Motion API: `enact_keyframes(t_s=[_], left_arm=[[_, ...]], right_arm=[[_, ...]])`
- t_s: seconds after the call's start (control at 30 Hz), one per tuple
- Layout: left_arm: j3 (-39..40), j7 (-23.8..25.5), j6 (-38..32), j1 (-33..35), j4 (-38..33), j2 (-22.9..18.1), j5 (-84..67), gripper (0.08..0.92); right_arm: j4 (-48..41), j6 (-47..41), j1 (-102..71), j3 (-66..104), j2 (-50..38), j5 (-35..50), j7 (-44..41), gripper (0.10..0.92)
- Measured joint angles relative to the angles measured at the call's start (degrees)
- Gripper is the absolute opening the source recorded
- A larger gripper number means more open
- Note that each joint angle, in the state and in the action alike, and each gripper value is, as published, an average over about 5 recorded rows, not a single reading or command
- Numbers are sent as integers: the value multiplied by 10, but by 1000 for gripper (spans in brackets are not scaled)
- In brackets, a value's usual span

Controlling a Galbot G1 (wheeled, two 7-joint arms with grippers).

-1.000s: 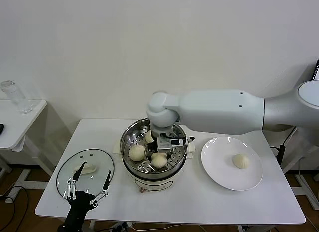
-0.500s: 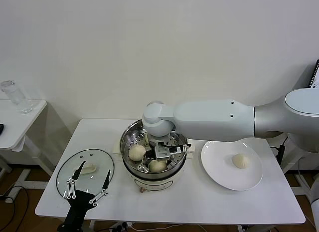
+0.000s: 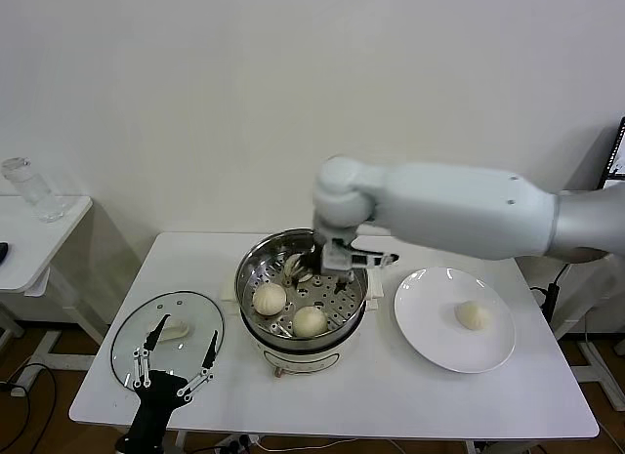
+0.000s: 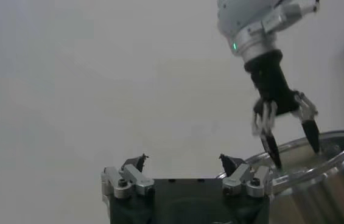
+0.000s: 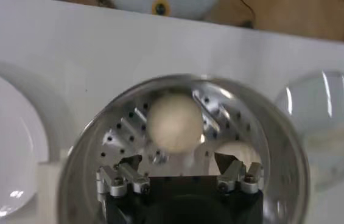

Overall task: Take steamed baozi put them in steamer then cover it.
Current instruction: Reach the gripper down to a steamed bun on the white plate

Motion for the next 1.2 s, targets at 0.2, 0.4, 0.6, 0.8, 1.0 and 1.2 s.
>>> enact_keyframes(t_s=[0.2,0.4,0.6,0.8,1.0,1.2], left_arm=[[3,1,2,0,-3,3,1,823],[2,1,1,1,-3,4,-1,823],[2,1,3,3,-5,6,-1,823],[-1,1,3,7,-5,5,-1,823],[-3,1,2,11,-3,0,-1,823],[-7,1,1,13,-4,0,-1,823]], right_arm=[[-77,-76,-8,18,-75,82,0,823],[-164,-116,-40,27,-138,119,-2,823],[-232,-131,-98,51,-187,114,-3,823],[-271,-139,-157,76,-211,93,1,823],[-299,-143,-202,95,-218,75,3,823],[-324,-144,-236,110,-214,60,8,823]])
